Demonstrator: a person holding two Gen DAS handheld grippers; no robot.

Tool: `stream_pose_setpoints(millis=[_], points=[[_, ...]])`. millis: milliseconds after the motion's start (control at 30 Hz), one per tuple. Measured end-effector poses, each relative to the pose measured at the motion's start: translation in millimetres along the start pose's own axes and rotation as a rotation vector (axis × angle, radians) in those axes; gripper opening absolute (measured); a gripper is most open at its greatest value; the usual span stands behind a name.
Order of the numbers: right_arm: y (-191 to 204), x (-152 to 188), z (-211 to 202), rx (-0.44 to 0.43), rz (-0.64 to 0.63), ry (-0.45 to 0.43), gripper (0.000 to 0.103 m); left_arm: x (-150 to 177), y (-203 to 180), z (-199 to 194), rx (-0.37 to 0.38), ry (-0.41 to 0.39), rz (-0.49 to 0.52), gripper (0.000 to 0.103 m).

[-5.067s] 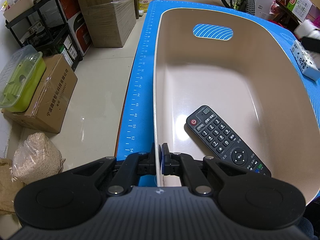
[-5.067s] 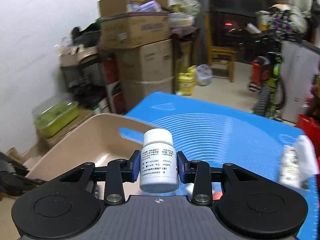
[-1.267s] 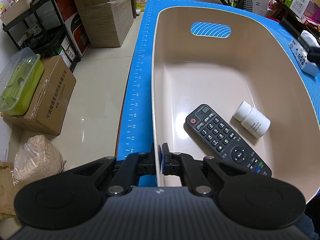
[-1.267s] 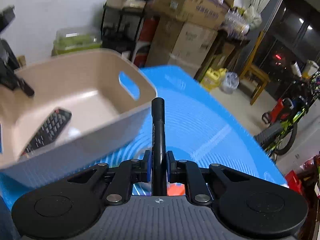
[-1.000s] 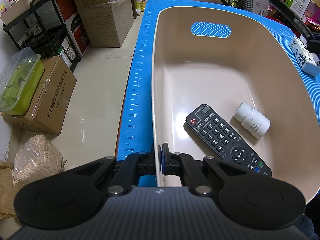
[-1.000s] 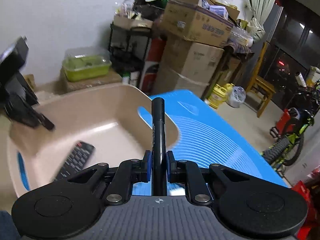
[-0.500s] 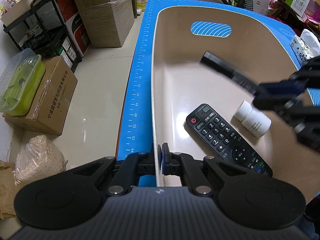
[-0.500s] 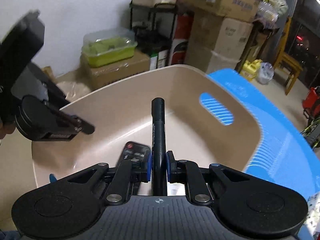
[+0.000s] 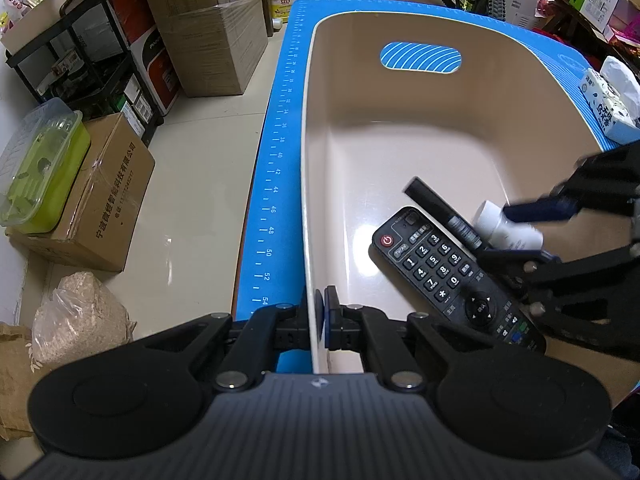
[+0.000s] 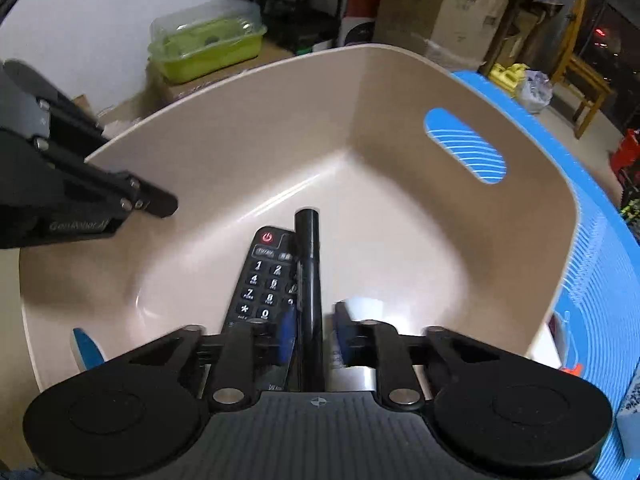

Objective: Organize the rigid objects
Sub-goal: 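Carry the marker into the basket and release it with the right tool, then grasp the keys beside the green tin with the right tool and lift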

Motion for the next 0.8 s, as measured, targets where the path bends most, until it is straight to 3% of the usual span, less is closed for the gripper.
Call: stream_pose_setpoints(millis=[200, 433, 600, 800], points=[[-17.8, -0.9, -39.1, 0.004, 0.064, -0.127, 0.056, 0.0, -0.9, 0.3, -0.002, 0.0, 0.001, 0.005], [-56.5, 10.7, -87.1, 0.084, 0.16, -0.249, 0.06, -0.7, -0.8, 0.1, 0.0, 0.0, -0.001, 0.006], [-80.2, 38.0, -98.8, 0.154, 0.205, -0.262, 0.06, -0.8, -1.1, 0.1, 0.0, 0.0, -0.003, 0.006], [-107.3, 84.6, -84.8, 0.204, 0.307, -0.214, 0.06, -1.1, -1.6, 0.1, -0.001, 0.001, 0.001, 0.006]])
Point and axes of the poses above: each gripper's, at about its wrist camera, not at the fingertips, and z roughly the way its jaws point, y to its left, x to its underside, the point moved 8 cm from there along z, roughly the way its jaws point, and after that the axes turned 8 degrees about -z, right-handed, at the moved point
